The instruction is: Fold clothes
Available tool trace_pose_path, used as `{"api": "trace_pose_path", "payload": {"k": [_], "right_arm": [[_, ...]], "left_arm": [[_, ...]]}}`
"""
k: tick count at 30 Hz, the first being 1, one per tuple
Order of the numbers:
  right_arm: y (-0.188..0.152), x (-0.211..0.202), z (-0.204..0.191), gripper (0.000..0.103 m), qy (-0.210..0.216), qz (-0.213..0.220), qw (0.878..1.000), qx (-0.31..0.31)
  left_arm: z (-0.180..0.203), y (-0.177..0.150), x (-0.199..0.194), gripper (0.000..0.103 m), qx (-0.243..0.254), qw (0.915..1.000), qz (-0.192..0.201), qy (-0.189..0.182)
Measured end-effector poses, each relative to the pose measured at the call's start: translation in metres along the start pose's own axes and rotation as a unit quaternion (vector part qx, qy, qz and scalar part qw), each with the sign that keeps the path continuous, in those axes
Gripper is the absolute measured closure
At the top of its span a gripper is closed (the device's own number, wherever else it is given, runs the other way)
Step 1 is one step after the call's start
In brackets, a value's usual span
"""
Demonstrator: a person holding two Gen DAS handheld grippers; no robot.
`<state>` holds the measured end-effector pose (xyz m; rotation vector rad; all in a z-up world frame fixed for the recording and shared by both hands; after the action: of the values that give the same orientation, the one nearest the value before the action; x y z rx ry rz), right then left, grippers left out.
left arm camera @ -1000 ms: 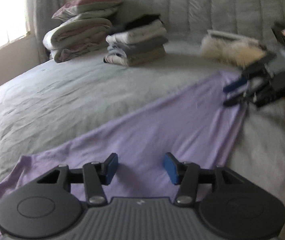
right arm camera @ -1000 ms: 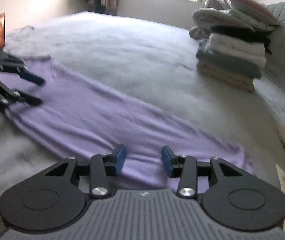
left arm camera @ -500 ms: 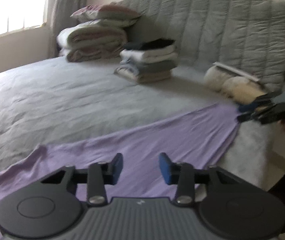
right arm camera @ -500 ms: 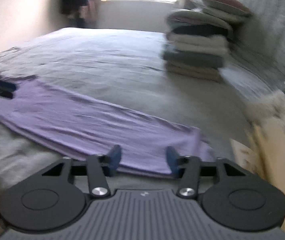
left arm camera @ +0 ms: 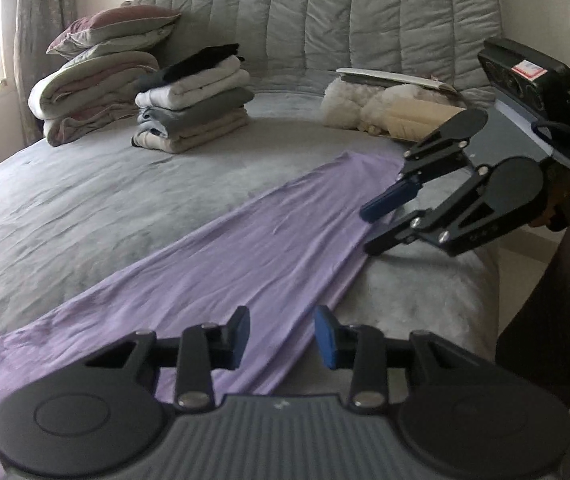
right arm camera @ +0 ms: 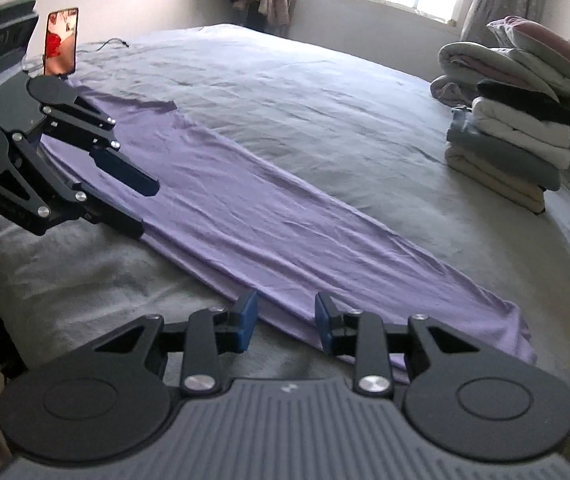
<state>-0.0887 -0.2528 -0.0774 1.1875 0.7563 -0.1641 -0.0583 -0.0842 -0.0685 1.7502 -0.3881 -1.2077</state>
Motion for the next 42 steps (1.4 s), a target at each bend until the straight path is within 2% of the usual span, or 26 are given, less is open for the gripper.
{"api": "trace_pose_path", "payload": {"k": [2,3,4,6,7,12,16,18,21,26,30,31,32,33,34,35,37,40,42], "right_arm": [[0.000,0.004,-0.004,0.072,-0.003,-0.001,1.000,-0.011],[0.001,0.005,-0.006,0.078,-0.005,0.000,1.000,-0.016],[0.002,0.007,-0.008,0.089,-0.005,0.000,1.000,-0.022],[0.003,0.007,-0.009,0.101,-0.006,0.002,1.000,-0.028],[0.004,0.006,-0.009,0.103,-0.006,0.003,1.000,-0.030],[0.006,-0.005,-0.005,0.103,-0.004,0.020,1.000,-0.019],[0.007,-0.009,-0.004,0.103,0.001,0.024,1.000,-0.014],[0.007,-0.010,-0.003,0.103,0.004,0.023,1.000,-0.013],[0.007,-0.011,-0.002,0.103,0.008,0.022,1.000,-0.012],[0.001,-0.009,-0.003,0.103,0.023,0.005,1.000,-0.005],[-0.008,-0.001,-0.006,0.103,0.026,-0.025,0.999,-0.005],[-0.007,-0.002,-0.006,0.095,0.028,-0.025,0.999,-0.004],[-0.005,-0.006,-0.003,0.091,0.031,-0.020,0.999,0.003],[-0.003,-0.009,-0.001,0.091,0.034,-0.015,0.999,0.011],[-0.001,-0.013,0.004,0.090,0.034,-0.004,0.999,0.021],[0.001,-0.017,0.008,0.090,0.032,0.008,0.999,0.031],[0.003,-0.021,0.021,0.089,0.012,0.027,0.998,0.064],[-0.002,-0.016,0.043,0.089,-0.035,0.028,0.993,0.107],[-0.008,-0.012,0.058,0.089,-0.068,0.022,0.990,0.125]], "left_arm": [[0.002,0.001,0.004,0.067,0.003,1.0000,-0.003,-0.001],[0.003,0.002,0.007,0.067,0.003,1.0000,-0.003,-0.002],[0.004,0.003,0.009,0.067,0.003,1.0000,-0.004,-0.003],[0.006,0.005,0.013,0.067,0.005,1.0000,-0.005,-0.005],[0.008,0.005,0.016,0.067,0.007,0.9999,-0.006,-0.005],[0.015,0.011,0.021,0.070,0.020,0.9998,-0.002,-0.005],[0.019,0.015,0.024,0.095,0.032,0.9995,0.002,0.007],[0.022,0.016,0.026,0.102,0.046,0.9989,0.004,0.008],[0.027,0.018,0.024,0.103,0.055,0.9984,0.010,0.000],[0.031,0.011,0.025,0.103,0.054,0.9981,-0.010,-0.027],[0.032,0.006,0.027,0.099,0.048,0.9980,-0.021,-0.035],[0.032,0.006,0.027,0.092,0.047,0.9980,-0.022,-0.037],[0.032,0.007,0.024,0.087,0.043,0.9978,-0.020,-0.047],[0.033,0.009,0.022,0.076,0.040,0.9975,-0.018,-0.056],[0.032,0.010,0.019,0.071,0.033,0.9974,-0.011,-0.063],[0.031,0.012,0.017,0.070,0.026,0.9972,-0.004,-0.070],[0.027,0.013,0.018,0.064,0.007,0.9979,0.004,-0.065],[0.021,0.014,0.021,0.062,-0.021,0.9981,0.015,-0.056],[0.021,0.009,0.027,0.062,-0.022,0.9979,-0.003,-0.060]]}}
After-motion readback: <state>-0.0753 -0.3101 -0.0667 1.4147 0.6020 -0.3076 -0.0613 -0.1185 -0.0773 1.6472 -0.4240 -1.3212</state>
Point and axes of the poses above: each gripper's, at about its wrist camera, not at the fingertips, and x roughly the way its jaws point, z to its right, y to its top, the point moved 5 cm from there along x, roughly the way its jaws point, and after that the axes turned 2 degrees about z, right-handed, at the moved point
